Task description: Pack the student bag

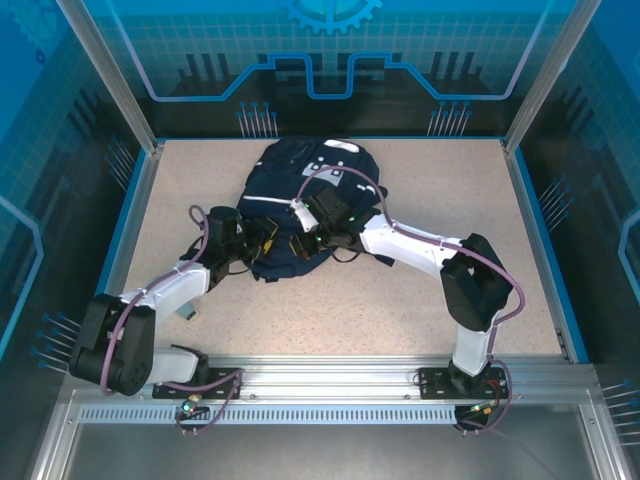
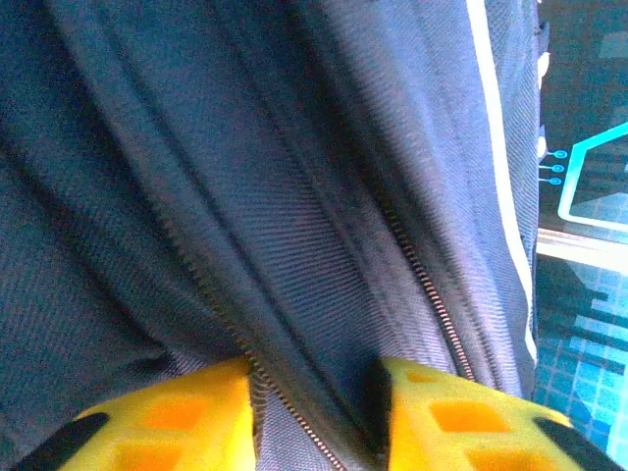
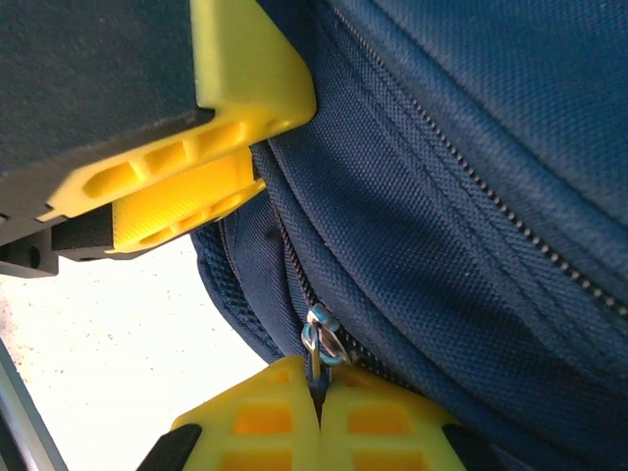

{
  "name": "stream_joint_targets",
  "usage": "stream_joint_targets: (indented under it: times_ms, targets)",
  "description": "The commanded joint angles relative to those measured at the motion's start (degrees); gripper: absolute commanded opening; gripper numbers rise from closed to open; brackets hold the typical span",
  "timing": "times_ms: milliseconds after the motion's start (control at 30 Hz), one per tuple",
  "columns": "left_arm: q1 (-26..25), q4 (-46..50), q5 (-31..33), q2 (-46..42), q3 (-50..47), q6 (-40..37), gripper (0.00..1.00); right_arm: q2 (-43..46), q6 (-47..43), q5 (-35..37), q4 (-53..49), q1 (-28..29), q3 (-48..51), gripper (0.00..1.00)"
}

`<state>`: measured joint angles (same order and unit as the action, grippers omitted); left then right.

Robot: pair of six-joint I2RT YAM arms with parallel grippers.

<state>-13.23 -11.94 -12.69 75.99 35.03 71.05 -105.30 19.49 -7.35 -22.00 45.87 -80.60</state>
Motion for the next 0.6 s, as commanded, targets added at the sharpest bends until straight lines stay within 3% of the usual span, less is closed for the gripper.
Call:
stream_joint_targets:
  times_ms: [0, 200, 400, 567]
  targets:
    - [0.5, -1.6, 0.7, 0.3, -1.2, 0.3, 0.23, 2.5, -0.7, 3.2, -2.9, 1.6, 1.3, 0.0]
    - [0.5, 0.3, 2.2, -1.3, -2.3, -2.2, 0.09, 7.2, -2.3, 11.8, -6.8, -1.9, 7.1, 0.0]
    - [0.6, 2.3, 2.2, -3.4, -3.6, -3.6, 0.04, 8.5, -2.8, 14.8, -7.6, -8.7, 9.2, 0.0]
    - [0.6, 7.4, -0.6, -5.4, -3.4, -7.1, 0.02, 4.1, -3.3, 17.9, -9.7, -13.5, 4.4, 0.0]
